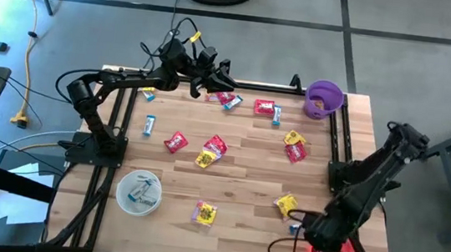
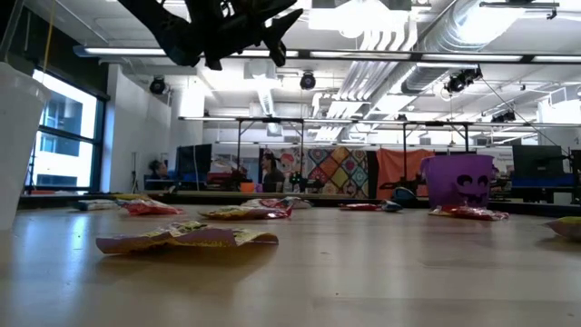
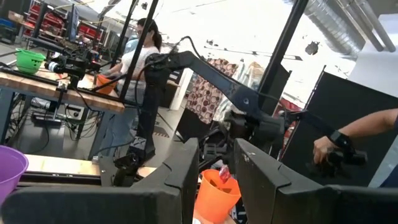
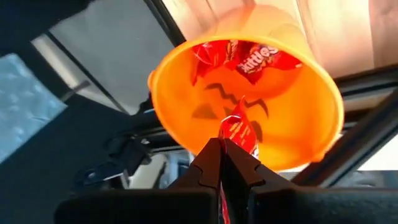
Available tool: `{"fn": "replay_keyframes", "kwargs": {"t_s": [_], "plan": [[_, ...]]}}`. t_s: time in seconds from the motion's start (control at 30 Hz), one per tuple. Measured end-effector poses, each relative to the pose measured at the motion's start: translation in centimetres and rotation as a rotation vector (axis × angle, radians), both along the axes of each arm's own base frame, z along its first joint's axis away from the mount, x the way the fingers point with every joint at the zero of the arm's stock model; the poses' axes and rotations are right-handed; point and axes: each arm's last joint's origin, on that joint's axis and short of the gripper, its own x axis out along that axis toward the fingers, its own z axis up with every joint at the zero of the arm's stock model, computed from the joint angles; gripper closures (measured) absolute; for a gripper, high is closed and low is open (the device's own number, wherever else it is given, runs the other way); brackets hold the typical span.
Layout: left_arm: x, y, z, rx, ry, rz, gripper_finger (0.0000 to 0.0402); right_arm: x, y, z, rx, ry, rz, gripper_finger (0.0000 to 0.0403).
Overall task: Sort candy
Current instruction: Put the red candy into the orange bin, then put the yellow candy into the purple bin
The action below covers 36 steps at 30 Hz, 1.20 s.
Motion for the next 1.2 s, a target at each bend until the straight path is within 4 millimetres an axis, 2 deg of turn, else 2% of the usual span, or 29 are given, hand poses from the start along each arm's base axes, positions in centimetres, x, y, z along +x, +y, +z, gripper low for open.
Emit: {"fn": "replay_keyframes", "kwargs": {"t_s": [0.27, 0.4, 0.57, 0.7, 0.8, 0.93, 1.07, 1.2], "plan": [[0.0, 0.0, 0.0, 0.000, 0.000, 0.000, 0.0312, 1.4, 1.5, -3.0, -0.093, 0.018, 0.046, 0.0398], [0.0, 0.0, -0.1, -0.004, 0.006, 0.000, 0.0312, 1.7, 1.7, -3.6, -0.110, 0.046, 0.029, 0.0353], [-0.1, 0.4, -0.3, -0.020, 0.030, 0.011, 0.0312, 1.5, 1.2, -2.6, -0.054, 0.071, 0.007, 0.0268], [-0.4, 1.0, -0.5, 0.011, 0.026, 0.048, 0.0316, 1.2, 0.2, 0.0, 0.021, 0.024, -0.005, 0.0231], [-0.6, 1.6, -0.8, 0.032, 0.036, 0.090, 0.0329, 0.6, -1.6, 2.8, -0.021, -0.106, -0.093, 0.0242], [-0.4, 2.0, -1.9, 0.064, 0.092, 0.147, 0.0359, -0.5, -5.4, 5.6, -0.137, -0.288, -0.272, 0.0308], [0.0, 2.0, -3.4, 0.124, 0.182, 0.257, 0.0392, -1.0, -9.5, 6.7, -0.271, -0.457, -0.408, 0.0390], [0.1, 2.0, -4.7, 0.171, 0.281, 0.345, 0.0399, -0.6, -13.3, 6.3, -0.394, -0.562, -0.483, 0.0382]]}}
